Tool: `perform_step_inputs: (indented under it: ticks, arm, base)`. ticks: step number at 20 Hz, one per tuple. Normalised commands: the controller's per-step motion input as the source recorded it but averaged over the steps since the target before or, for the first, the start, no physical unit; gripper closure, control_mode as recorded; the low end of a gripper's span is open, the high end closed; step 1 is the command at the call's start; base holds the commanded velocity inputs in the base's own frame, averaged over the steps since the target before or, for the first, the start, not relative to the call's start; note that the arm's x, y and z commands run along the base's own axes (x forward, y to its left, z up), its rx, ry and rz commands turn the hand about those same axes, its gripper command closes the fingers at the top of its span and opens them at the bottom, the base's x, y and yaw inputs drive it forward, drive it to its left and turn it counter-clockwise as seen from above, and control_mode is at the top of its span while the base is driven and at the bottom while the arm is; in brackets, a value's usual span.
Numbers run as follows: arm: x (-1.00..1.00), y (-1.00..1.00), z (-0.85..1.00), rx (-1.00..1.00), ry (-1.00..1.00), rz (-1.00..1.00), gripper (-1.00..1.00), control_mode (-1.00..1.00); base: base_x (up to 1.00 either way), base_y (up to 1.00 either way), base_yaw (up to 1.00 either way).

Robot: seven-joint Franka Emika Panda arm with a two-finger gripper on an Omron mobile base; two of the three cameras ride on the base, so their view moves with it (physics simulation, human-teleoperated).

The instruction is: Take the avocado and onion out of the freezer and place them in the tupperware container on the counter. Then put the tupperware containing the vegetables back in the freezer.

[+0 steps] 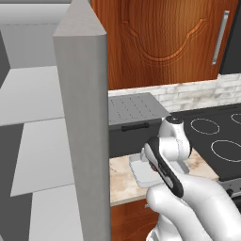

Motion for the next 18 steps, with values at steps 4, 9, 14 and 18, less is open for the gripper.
perform_step_inputs:
  ticks: [4, 9, 14, 18]
  arm:
    - [0.06, 0.00, -0.29, 0.00, 0.00, 0.00, 1.00, -1.00]
    - [0.07, 0.00, -0.23, 0.00, 0.00, 0.00, 1.00, -1.00]
    - [0.06, 0.00, -0.28, 0.00, 0.00, 0.00, 1.00, -1.00]
    - [0.05, 0.00, -0.18, 0.00, 0.00, 0.00, 1.00, -1.00]
  base:
    - [0.00, 0.00, 0.00]
    - [0.00, 0.00, 0.00]
    - [0.00, 0.00, 0.00]
    - [0.00, 0.00, 0.00]
